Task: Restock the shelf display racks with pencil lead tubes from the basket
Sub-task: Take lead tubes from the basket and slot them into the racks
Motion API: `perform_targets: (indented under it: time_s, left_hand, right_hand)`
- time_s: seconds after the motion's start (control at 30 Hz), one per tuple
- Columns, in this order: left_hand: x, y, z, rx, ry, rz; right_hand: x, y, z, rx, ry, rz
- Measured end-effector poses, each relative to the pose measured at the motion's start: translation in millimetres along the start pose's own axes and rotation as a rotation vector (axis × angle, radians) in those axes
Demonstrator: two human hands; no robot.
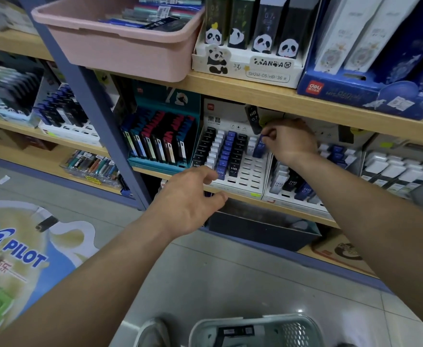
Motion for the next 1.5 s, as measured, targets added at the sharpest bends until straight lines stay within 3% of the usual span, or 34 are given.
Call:
perform_targets:
  time_s: [0.2,0.6,0.83,0.97,1.2,1.5]
  left_hand:
    - [3.5,-0.5,-6.7,0.004,0.060,0.023]
    - [-2.8,0.7,-10.7,-0.015,0.041,0.007]
    - [-4.2,8.3,1.5,-0.052,0.006,-0.012]
    - [-22.4,24.4,13.1,-0.108,-0.119,-0.081]
    - [-93.5,66.9,9.6,-0.174,-0.361,-0.249]
    - [-228.0,163.5,-51.8,-0.109,-0.414,-0.492]
  right_hand:
    - [-1.0,-2.3,7.6,-0.016,-0.016,0.057]
    - [-2.9,-0.1,-1.8,0.033,0.172,-0.089]
    - [1.8,12.8,-13.5,0.027,0.111,-0.203]
    - [24.4,60.5,-31.7,0.116,0.073,-0.051]
    - [48.4,194.1,-25.2,0.185,-0.031,-0.043]
    - [-51.7,355.6,63.0,-0.092,-0.294,-0.498]
Point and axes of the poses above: each hand's wrist, its own y-axis away from the middle knuckle, its own x-axis out of the back of the hand, z = x × y, the point moved 6 cm from there along -y, towards the middle knuckle, and after that the axes turned 1 degree about -z, right-handed, at the moved point
